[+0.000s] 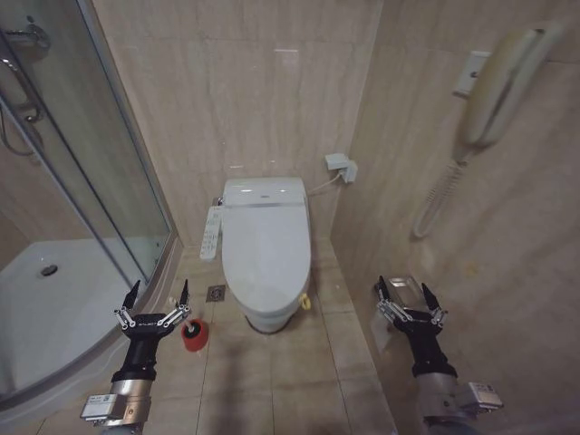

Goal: Open the toilet lid, clean the toilet bowl with a toilet brush, close the toilet lid, and flush.

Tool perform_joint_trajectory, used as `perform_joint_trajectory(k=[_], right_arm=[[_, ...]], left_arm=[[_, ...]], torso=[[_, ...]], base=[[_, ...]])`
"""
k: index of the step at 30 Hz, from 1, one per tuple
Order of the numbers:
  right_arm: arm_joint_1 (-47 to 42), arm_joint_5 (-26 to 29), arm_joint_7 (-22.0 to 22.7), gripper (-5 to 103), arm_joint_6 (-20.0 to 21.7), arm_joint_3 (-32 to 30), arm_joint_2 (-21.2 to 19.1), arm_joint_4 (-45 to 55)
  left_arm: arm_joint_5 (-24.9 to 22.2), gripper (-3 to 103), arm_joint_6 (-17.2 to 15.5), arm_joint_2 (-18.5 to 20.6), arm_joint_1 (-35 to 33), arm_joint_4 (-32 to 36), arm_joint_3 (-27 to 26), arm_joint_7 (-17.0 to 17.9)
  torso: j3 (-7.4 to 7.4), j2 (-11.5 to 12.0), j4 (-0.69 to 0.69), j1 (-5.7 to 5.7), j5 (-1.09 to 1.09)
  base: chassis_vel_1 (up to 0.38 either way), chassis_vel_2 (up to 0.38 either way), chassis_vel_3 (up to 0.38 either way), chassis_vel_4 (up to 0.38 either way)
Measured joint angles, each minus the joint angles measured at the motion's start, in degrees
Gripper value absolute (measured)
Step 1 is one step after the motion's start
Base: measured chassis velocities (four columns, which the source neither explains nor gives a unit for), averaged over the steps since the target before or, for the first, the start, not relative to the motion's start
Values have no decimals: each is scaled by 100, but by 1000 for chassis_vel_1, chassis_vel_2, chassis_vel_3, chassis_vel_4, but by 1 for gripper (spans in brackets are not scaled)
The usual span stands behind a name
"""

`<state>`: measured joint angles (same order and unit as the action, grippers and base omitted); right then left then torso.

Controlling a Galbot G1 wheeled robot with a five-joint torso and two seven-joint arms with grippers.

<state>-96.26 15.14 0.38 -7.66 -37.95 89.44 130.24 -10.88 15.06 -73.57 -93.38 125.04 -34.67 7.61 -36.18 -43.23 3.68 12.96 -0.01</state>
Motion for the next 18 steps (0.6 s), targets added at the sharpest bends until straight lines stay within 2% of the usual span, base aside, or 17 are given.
perform_joint_trajectory(k=[5,8,14,18], right_arm=[[-53,-108,-4,100,-108,8,21,19],[-62,-115,-9,100,-153,13,39,29],[-129,-121,-131,100,-253,50,86,29],[-136,-349,-111,100,-337,74,121,-33]], left_arm=[[0,100,0,0,1,0,0,0],[0,100,0,1,0,0,-1,0],[0,100,0,0,-3,0,-1,0],[0,100,0,0,-5,0,0,0]], torso=[[-2,2,1,5,1],[-2,2,-3,5,1],[2,-1,0,-5,1],[2,-2,0,-6,1]], base=[[-224,226,168,-218],[-61,120,59,-8],[2,-28,-9,17],[-3,10,-14,-4]])
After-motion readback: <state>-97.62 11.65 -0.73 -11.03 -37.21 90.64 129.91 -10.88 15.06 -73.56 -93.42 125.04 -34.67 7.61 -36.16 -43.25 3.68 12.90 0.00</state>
